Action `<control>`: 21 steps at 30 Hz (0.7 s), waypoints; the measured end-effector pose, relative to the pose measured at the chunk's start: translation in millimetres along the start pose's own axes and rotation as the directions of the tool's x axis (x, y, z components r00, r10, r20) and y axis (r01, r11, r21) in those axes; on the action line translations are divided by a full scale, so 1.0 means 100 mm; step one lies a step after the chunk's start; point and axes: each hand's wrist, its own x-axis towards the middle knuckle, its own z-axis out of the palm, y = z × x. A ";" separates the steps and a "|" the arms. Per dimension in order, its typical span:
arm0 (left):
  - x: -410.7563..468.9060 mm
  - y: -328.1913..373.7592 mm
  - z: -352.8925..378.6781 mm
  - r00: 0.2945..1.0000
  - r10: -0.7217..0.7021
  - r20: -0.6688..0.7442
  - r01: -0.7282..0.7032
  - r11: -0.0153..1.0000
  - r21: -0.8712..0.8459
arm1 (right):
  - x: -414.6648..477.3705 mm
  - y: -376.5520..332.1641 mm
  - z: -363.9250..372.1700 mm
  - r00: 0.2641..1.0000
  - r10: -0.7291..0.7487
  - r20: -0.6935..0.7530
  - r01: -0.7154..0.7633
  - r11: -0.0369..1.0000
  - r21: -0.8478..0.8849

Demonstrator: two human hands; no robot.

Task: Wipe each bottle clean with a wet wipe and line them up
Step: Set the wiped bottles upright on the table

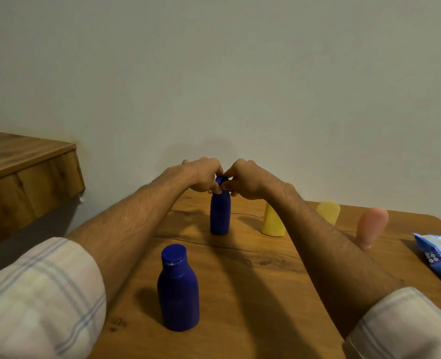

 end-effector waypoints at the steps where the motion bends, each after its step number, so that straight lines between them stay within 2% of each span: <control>1: 0.01 -0.01 0.01 1.000 -0.001 -0.002 0.001 1.000 -0.003 | 0.00 0.00 0.00 1.000 0.000 -0.004 0.000 1.000 0.003; 21: 0.01 0.01 0.05 0.995 -0.025 -0.099 0.025 1.000 0.002 | 0.02 0.03 0.02 0.998 -0.013 -0.056 0.013 1.000 -0.004</control>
